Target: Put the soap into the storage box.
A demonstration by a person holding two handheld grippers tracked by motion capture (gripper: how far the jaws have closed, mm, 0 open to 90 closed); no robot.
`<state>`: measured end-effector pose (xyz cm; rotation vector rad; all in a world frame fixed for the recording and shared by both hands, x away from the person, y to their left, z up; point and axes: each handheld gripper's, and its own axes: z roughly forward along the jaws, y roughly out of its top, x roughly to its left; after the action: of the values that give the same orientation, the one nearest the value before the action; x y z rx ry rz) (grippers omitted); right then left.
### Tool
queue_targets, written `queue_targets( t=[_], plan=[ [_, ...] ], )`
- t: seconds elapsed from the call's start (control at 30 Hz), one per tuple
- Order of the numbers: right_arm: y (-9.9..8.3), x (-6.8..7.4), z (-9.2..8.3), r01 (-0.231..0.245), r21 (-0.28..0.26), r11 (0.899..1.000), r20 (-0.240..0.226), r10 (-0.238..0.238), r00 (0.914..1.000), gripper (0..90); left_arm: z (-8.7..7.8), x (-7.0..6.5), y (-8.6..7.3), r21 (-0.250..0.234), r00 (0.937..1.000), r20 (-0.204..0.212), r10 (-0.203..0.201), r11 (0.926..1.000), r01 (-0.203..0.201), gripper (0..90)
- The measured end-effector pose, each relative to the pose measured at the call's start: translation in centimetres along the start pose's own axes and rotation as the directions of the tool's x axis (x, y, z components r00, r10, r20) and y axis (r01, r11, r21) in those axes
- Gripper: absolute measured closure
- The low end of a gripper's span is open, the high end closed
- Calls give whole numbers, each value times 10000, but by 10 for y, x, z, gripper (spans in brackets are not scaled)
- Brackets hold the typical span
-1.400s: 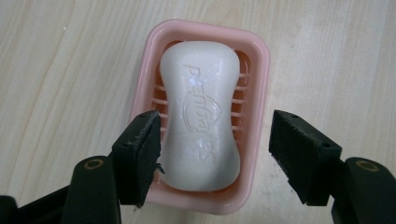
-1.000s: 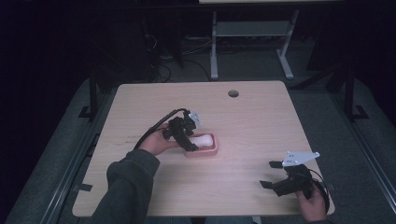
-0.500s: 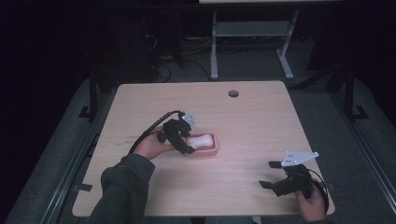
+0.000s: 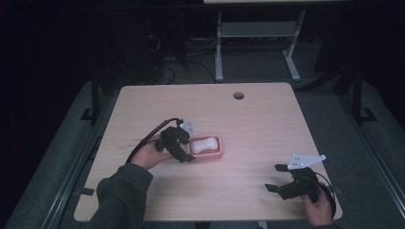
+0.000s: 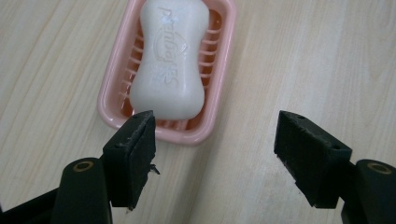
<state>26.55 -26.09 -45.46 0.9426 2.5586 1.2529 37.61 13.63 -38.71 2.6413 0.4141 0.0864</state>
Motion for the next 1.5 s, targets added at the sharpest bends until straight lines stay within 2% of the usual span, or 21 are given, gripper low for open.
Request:
queue_targets(
  t=[0.13, 0.23, 0.4, 0.6, 0.83, 0.9, 0.93, 1.07, 1.5],
  plan=[
    [1, 0, 0, 15, 6, 10000, 24, -15, 10000, 141, -1, -1, -5, -95, 9998, 70, -176, 9998, 176, 289],
    [0, 0, 1, -8, 57, 10000, 26, 8, 10000, 142, -2, -3, -9, -63, 9999, 26, -109, 9999, 109, 283],
    [-1, -1, 0, -96, 69, 9999, 99, 95, 9999, 142, -4, -4, -16, -120, 9996, 37, -267, 9996, 267, 282],
    [-2, -2, -1, -148, 63, 9999, 124, 147, 9998, 142, -6, -5, -24, -144, 9996, 8, -278, 9995, 278, 276],
    [-3, -3, -2, -152, 59, 9999, 183, 151, 9997, 142, -6, -7, -34, -193, 9990, 135, -435, 9989, 437, 276],
    [-3, -3, -2, -151, 67, 9999, 185, 150, 9997, 142, -6, -7, -37, -211, 9984, 379, -411, 9989, 419, 297],
    [-3, -3, -1, -152, 79, 9999, 194, 151, 9997, 142, -5, -8, -37, -208, 9983, 378, -444, 9988, 452, 317],
    [-3, -3, -2, -156, 85, 9998, 212, 154, 9997, 141, -7, -10, -41, -194, 9986, 301, -440, 9988, 446, 286],
    [-3, -3, -1, -188, 160, 9997, 247, 184, 9995, 142, -12, -18, -58, -197, 9989, 167, -446, 9988, 449, 268]
  ],
)
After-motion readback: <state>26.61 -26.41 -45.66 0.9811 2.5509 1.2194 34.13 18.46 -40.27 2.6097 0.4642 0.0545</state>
